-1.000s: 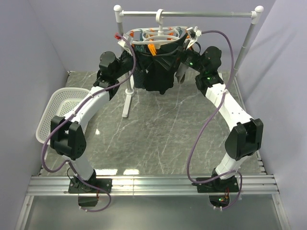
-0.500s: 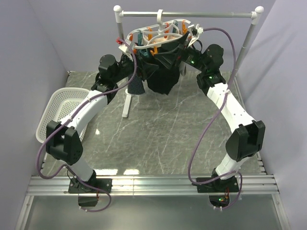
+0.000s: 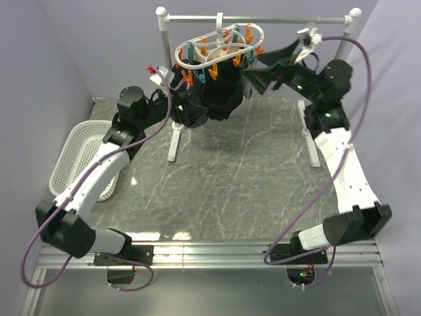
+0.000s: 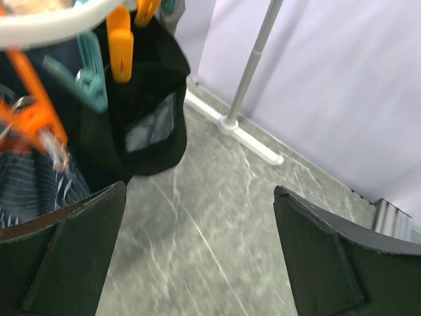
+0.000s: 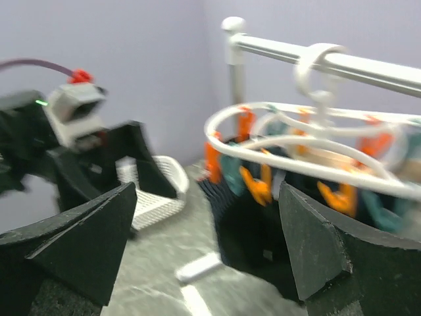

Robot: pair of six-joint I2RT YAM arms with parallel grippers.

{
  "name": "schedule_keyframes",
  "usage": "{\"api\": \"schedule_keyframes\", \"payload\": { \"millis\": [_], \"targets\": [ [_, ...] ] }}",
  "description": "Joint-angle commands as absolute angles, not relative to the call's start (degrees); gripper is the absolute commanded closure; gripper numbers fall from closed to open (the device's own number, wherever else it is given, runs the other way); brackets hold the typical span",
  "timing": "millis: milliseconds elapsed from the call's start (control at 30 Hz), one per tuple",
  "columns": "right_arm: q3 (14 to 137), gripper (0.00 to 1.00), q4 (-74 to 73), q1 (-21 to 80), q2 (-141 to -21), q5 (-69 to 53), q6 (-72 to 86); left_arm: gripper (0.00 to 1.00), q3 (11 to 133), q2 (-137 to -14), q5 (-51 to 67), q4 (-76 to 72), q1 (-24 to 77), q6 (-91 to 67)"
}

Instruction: Clip the underwear to the hanger

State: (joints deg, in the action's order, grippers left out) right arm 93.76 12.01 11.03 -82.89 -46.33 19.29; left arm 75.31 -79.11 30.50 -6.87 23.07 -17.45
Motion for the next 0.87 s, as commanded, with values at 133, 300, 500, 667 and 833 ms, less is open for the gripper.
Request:
{"api": "schedule_keyframes", "payload": {
  "millis": [133,300,500,667,833],
  "targets": [
    [88.6,0.03,-10.5,3.0,-69.6,-43.3,5.7,0.01,78.1,-72.2,19.9,18.9,22.3,-14.9],
    [80.4,0.02,-20.8,-3.1,-63.3,-39.8,-3.3,0.01,74.9,-68.4,20.9,24.0,16.4,-10.5],
    [67.7,0.01,-27.0,-8.1,-57.8,-37.5,-6.4,0.01,72.9,-70.8,10.2,32.6,16.3,-7.1],
    [57.3,0.00,-23.6,-8.3,-53.2,-35.2,-3.6,0.01,66.6,-68.8,6.8,28.9,16.2,-7.6],
    [54.1,0.00,-20.3,-8.4,-51.0,-35.1,-0.1,0.00,63.6,-66.8,6.2,28.4,15.7,-7.4]
  ]
}}
